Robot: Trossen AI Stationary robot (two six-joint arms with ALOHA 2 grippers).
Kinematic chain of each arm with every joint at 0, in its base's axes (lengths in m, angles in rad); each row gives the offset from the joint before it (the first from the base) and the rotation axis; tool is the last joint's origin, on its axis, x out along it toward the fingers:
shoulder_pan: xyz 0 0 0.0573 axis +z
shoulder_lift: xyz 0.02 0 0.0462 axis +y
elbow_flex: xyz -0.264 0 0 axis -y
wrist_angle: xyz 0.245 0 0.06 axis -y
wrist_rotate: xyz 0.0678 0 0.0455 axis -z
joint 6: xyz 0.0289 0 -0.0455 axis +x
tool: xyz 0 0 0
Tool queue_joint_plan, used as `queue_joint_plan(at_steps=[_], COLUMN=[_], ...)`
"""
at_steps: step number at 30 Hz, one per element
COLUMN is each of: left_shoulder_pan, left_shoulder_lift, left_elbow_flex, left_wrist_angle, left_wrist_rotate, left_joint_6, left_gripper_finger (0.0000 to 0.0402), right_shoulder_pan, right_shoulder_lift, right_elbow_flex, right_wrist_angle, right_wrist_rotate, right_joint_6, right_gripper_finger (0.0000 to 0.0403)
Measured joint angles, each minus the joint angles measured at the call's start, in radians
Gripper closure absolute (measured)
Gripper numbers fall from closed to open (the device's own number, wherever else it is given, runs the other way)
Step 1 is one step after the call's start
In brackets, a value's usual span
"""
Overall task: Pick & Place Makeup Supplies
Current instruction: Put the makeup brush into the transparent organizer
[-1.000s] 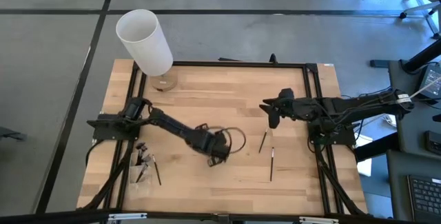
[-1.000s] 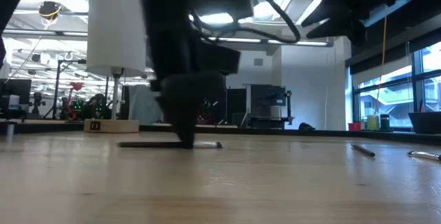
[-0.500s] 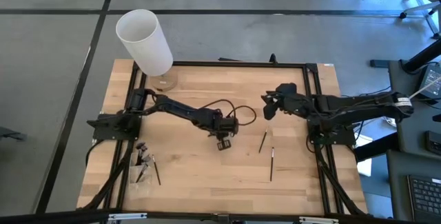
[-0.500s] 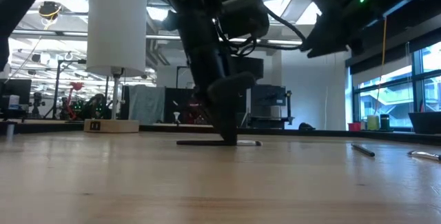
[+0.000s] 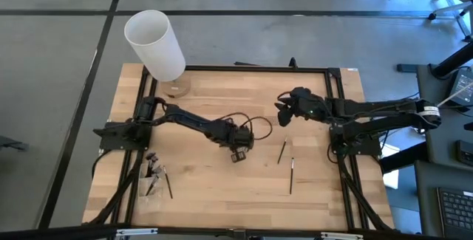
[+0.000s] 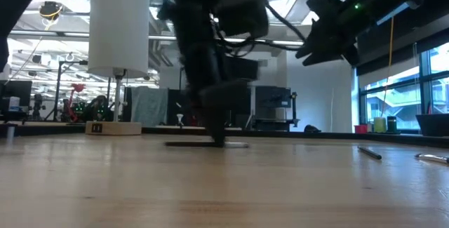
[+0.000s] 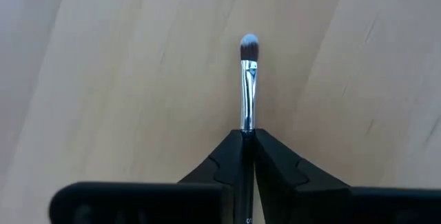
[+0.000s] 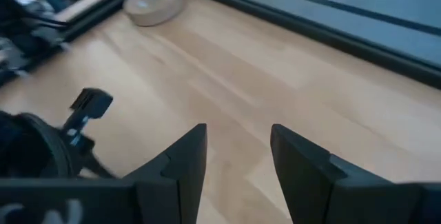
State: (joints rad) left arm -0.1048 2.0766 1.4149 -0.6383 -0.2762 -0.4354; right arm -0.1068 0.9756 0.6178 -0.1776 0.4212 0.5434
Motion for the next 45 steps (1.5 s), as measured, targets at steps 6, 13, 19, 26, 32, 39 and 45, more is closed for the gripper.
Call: queue_joint_plan(at_steps=[6,13,19,26,32,39,45], left_shoulder_pan=[-0.085,-0.234,-0.406,-0.626,-0.796,-0.980,-1.138], left_shoulder_lift=[-0.087,-0.189,-0.271,-0.358,-0.377,-0.377,-0.366], left_elbow_flex=[-0.002,-0.001,-0.001,0.000,0.000,0.000,0.001], left_wrist_angle=[-0.203,-0.472,-0.671,-0.736,-0.723,-0.716,-0.727], left_wrist_rotate=[-0.147,-0.269,-0.332,-0.398,-0.407,-0.368,-0.529], left_joint_6=[-0.194,-0.557,-0.874,-1.140,-1.305,-1.471,-1.568], left_gripper_finger=[0.0376,0.0372,0.0371,0.0371,0.0371,0.0371,0.0371], right_shoulder_pan=[0.024,0.057,0.085,0.092,0.101,0.125,0.151], right_shoulder_lift=[0.000,-0.001,-0.001,-0.001,-0.001,-0.001,-0.001], right_elbow_flex=[0.000,0.000,0.000,0.000,0.000,0.000,0.000], right_wrist_angle=[0.044,0.055,0.056,0.068,0.068,0.076,0.080], right_wrist_rotate=[-0.066,-0.083,-0.082,-0.084,-0.084,-0.084,-0.082], right_joint_6=[0.000,-0.002,0.002,0.002,0.021,0.030,0.052], right_gripper_finger=[0.0240,0.0240,0.0240,0.0240,0.0240,0.0240,0.0240])
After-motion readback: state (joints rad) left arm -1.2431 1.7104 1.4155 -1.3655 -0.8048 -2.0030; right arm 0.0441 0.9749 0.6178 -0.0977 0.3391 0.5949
